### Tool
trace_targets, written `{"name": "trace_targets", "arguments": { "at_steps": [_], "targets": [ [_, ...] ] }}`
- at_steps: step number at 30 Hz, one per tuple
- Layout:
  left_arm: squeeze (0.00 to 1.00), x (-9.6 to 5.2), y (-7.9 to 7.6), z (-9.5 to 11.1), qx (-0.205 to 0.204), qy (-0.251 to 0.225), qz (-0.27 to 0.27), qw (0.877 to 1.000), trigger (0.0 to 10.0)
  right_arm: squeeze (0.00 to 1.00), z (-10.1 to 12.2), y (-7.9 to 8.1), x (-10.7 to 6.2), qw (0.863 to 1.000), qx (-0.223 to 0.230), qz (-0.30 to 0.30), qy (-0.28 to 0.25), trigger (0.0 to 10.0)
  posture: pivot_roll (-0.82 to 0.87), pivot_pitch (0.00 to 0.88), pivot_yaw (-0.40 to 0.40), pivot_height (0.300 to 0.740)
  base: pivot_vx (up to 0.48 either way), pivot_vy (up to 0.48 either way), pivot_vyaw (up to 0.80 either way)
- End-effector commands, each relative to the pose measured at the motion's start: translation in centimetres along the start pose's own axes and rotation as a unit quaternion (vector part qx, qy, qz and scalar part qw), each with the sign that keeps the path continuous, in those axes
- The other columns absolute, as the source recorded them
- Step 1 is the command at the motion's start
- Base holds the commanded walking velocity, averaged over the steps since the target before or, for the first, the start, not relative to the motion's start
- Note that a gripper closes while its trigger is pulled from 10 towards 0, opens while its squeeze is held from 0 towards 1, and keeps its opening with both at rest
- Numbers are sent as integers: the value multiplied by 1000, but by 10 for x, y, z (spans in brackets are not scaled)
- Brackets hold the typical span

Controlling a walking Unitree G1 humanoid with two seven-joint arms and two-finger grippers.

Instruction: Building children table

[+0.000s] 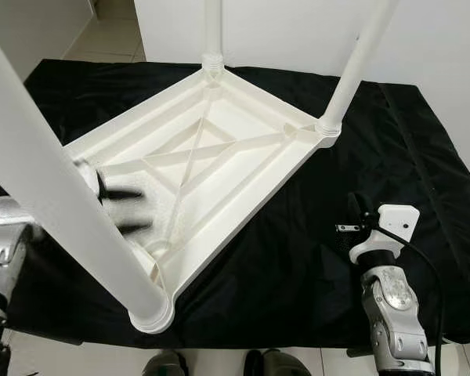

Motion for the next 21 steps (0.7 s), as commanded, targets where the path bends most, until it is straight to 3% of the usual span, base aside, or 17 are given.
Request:
{"name": "trace_targets", "arguments": {
  "at_steps": [1,6,8,13,21],
  "targets": [
    [0,-2,-7,-3,6,24,-41,999,10000,0,-1,-5,-2,1000,1,-4,7,10000,45,72,-8,740,0,0,0],
    [0,0,-14,-13,19,73,-73,994,10000,0,0,-5,-1,1000,-1,-3,8,10000,44,70,-4,740,0,0,0],
    [0,7,-15,-23,37,105,-78,991,10000,0,0,-4,-1,1000,-2,-4,8,10000,38,68,-1,740,0,0,0],
    [0,21,-8,-20,66,94,-56,992,10000,0,0,-4,-1,1000,-1,-7,8,10000,29,67,3,740,0,0,0],
    [0,45,-2,-17,79,69,-28,994,10000,0,1,-4,-2,1000,1,-13,6,10000,21,78,10,740,0,0,0]
  ]
}}
Point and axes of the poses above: a point about 5 cm out from each wrist's last joint towards the gripper, its own x axis pointing out of the wrist towards the gripper, its own z axis along the axis of the wrist's last joint, y = z × x, the point moved 2 cm from there along x, pointing out of the wrist towards the gripper, and after that the axes turned 12 degrees about x, right-handed, at the moved point
